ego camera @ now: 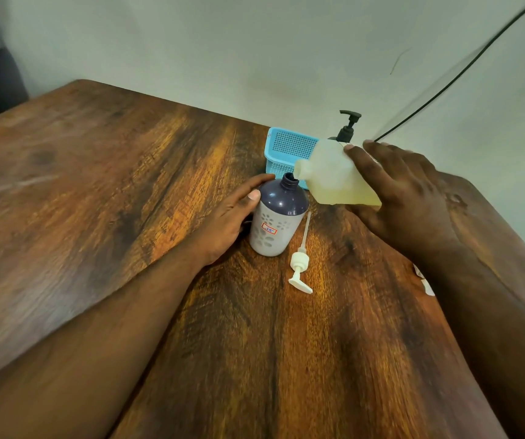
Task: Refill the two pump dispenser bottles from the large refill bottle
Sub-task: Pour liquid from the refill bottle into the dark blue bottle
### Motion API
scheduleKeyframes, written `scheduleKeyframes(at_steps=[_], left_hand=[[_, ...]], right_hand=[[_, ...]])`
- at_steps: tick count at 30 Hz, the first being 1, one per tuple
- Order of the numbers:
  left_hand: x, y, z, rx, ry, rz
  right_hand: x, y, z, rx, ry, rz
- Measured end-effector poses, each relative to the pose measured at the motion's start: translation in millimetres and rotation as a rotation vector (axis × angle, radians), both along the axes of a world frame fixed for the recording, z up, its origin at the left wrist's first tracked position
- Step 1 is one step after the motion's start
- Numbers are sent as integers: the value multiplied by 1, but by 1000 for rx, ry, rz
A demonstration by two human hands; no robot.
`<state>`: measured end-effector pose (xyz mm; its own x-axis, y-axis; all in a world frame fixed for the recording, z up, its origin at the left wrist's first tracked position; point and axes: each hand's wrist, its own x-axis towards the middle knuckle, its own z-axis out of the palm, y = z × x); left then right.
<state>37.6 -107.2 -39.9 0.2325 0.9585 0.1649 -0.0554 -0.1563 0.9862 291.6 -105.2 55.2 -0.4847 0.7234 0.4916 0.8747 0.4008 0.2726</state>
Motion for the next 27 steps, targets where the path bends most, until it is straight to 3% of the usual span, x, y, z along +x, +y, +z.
scheduleKeyframes(at_steps=[27], left_hand=[[0,4,-5,-7,-30,-15]], right_hand=[[0,1,-1,9,3,-2]])
